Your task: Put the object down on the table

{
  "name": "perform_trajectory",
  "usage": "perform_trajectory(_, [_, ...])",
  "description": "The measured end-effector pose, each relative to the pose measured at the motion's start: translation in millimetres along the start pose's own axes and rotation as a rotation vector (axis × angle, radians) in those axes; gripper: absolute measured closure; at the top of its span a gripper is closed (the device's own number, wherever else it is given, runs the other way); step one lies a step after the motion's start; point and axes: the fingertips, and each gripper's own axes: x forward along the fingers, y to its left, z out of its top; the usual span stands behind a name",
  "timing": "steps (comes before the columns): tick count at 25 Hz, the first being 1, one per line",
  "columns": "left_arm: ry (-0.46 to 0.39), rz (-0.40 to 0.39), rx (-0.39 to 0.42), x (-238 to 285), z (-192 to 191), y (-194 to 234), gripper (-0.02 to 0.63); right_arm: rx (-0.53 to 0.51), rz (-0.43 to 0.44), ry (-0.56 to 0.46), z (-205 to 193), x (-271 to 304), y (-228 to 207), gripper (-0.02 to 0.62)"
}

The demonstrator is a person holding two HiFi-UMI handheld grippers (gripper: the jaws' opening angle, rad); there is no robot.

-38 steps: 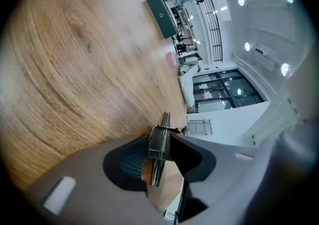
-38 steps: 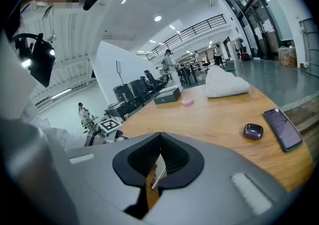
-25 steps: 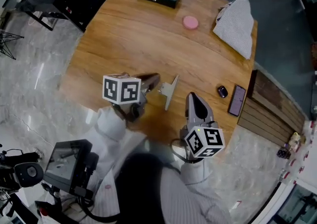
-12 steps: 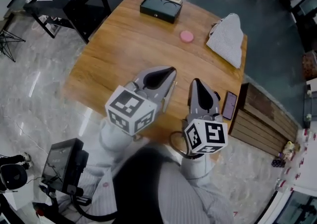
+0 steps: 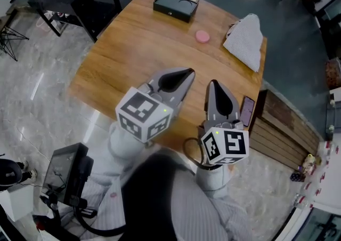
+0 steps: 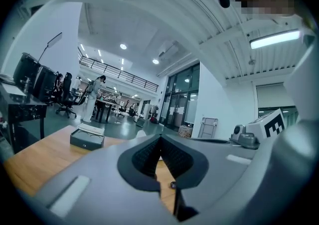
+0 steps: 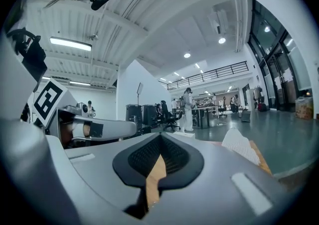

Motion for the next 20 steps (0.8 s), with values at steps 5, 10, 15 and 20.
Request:
perform_trajectory(5, [-0.002,0.011,0.000,1.0,-2.9,-0.2,0.606,-0.007,0.012,0.004,0.5,-1.9,2.4,0.583])
perform_trajectory(10, [0.005,0.010,0.000,2.7,-3.9,-1.5,0.606,-0.004,0.011,-0.007,4.3,-3.0,2.4,0.583])
perform_trajectory(15, [0.003,0.011,-0.002,4.0,-4.4,-1.9,0.606,-0.002,0.008,-0.009,4.2,-3.8,-0.2,0.583])
perform_trajectory(20, [0.009,0.014,-0.004,3.9,-4.7,-2.2,0.606,-0.003,0.007,-0.009,5.5,-4.8,-0.7,0.583])
